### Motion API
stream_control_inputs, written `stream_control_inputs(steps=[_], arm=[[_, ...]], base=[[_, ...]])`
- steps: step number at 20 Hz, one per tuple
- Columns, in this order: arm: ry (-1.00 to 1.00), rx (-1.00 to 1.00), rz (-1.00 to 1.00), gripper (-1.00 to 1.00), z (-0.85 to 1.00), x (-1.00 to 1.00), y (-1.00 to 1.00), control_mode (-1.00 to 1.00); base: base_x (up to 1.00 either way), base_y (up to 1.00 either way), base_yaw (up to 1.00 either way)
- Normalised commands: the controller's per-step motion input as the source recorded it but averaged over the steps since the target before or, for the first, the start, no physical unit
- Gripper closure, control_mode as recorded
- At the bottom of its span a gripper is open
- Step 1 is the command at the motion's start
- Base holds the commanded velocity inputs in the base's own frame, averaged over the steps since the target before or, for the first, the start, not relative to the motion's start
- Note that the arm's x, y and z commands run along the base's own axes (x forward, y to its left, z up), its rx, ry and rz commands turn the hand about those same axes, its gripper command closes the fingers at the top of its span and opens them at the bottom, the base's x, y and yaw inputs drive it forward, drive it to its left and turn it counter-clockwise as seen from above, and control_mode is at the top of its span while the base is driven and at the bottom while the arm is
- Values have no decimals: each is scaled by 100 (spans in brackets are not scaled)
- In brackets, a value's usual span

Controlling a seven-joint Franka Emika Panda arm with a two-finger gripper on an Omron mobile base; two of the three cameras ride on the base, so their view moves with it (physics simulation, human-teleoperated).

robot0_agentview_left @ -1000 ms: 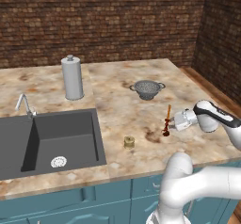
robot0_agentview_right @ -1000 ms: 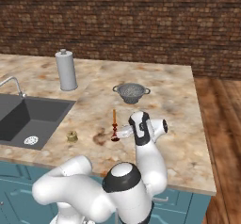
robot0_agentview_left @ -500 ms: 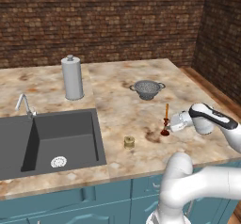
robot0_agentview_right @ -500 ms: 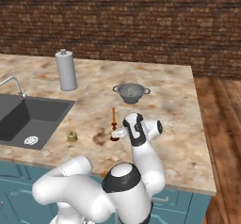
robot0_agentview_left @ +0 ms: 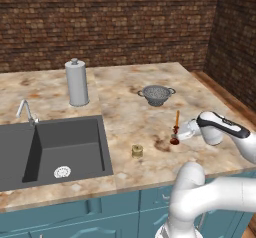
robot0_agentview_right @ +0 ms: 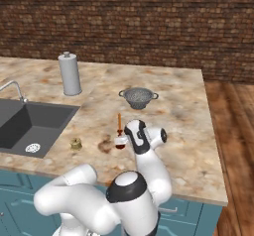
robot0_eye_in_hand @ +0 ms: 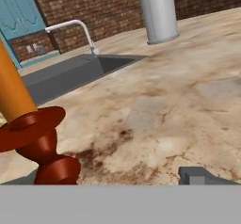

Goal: Pick the candle and candle from the dining table and place them in the open cabinet. Close the cabinet after placing the objects.

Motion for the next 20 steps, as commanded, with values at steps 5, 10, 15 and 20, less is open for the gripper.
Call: stream_control_inputs(steps=[5, 10, 15, 20], arm=[[0, 0, -6, 100, 0, 3, 1, -100], [-5, 0, -7, 100, 7, -2, -3, -100], [-7, -2, -12, 100, 50, -24, -1, -100], [-5, -8, -12, 100, 68, -34, 0, -100]], base=[[0, 0, 0], [0, 0, 0], [0, 0, 0], [0, 0, 0]])
